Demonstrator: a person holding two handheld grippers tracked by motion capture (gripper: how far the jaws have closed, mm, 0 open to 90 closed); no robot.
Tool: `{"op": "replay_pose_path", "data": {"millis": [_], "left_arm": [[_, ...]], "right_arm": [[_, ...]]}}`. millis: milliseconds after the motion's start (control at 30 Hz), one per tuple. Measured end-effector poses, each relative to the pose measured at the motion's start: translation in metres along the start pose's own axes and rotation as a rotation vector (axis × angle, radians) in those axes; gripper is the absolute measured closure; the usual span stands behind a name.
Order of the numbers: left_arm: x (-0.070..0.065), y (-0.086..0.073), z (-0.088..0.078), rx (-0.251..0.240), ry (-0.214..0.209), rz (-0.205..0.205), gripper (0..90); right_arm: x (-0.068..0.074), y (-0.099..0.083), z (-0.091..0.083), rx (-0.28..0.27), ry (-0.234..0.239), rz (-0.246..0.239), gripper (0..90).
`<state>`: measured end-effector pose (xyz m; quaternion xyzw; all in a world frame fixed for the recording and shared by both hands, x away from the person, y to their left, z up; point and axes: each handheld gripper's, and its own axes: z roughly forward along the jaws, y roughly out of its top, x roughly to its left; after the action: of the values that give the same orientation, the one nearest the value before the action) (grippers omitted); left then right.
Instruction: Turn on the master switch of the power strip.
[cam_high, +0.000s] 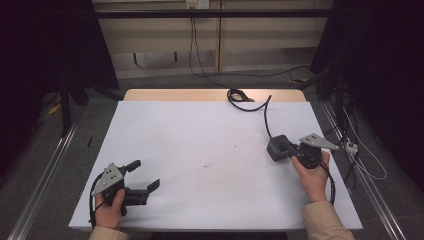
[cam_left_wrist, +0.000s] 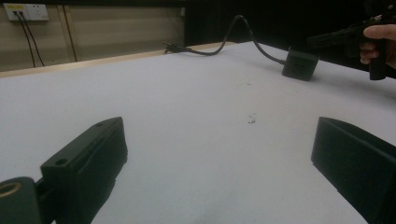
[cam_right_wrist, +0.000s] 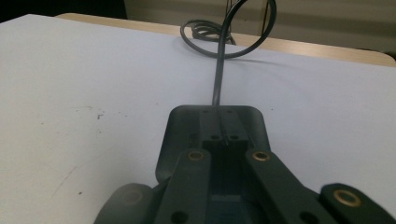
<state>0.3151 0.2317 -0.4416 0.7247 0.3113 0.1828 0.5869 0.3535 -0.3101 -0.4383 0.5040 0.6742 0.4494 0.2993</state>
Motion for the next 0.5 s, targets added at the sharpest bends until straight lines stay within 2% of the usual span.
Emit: {"op": "replay_pose_path", "data": {"millis": [100, 267, 500], "left_arm": [[0.0, 0.0, 0.0, -0.001, -0.001, -0.001, 3.1], [0.0, 0.0, -0.0009, -0.001, -0.001, 0.001, 3.1], [0.0006, 0.0, -0.0018, -0.003, 0.0, 0.003, 3.1]], "right_arm": [[0.0029, 0.0002, 0.0002, 0.002, -0.013, -0.02, 90.0], [0.0011, -0.0004, 0.0, -0.003, -0.005, -0.004, 90.0], [0.0013, 0.0001, -0.0006, 0.002, -0.004, -0.014, 90.0]]}}
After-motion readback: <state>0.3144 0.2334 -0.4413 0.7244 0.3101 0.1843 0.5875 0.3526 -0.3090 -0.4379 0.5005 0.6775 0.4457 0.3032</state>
